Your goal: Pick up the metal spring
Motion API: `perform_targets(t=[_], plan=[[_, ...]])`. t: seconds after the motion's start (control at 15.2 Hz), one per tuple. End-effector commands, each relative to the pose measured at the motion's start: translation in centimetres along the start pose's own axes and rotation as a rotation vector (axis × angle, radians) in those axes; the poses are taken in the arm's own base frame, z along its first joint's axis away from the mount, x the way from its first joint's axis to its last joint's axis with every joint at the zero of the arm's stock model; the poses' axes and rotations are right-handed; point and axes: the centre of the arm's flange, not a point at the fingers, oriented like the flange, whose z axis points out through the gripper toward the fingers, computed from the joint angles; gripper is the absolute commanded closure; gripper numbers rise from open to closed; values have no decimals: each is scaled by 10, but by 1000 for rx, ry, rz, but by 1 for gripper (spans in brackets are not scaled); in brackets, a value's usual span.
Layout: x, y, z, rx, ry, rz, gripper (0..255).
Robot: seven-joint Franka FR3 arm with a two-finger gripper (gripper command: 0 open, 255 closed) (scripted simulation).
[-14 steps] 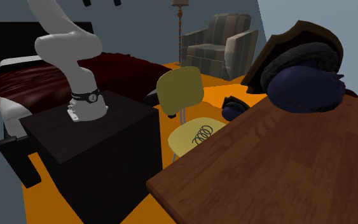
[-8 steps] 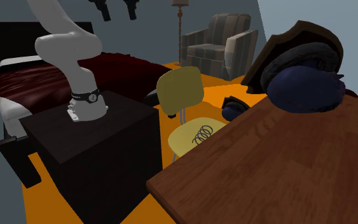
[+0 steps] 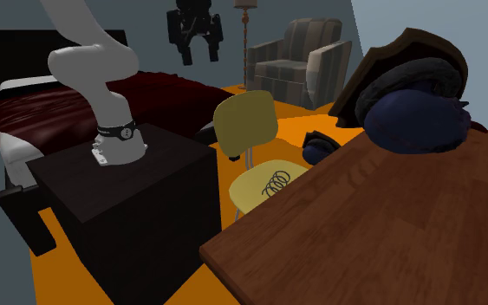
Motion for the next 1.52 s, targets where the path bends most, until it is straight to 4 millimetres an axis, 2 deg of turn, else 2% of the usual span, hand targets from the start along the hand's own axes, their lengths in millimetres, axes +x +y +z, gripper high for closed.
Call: perform_targets(t=[0.0, 0.73, 1.45], plan=[[12, -16, 21, -12, -12, -11, 0], [67, -100, 140, -82, -86, -70, 0], [109, -178, 267, -151, -160, -129, 0]])
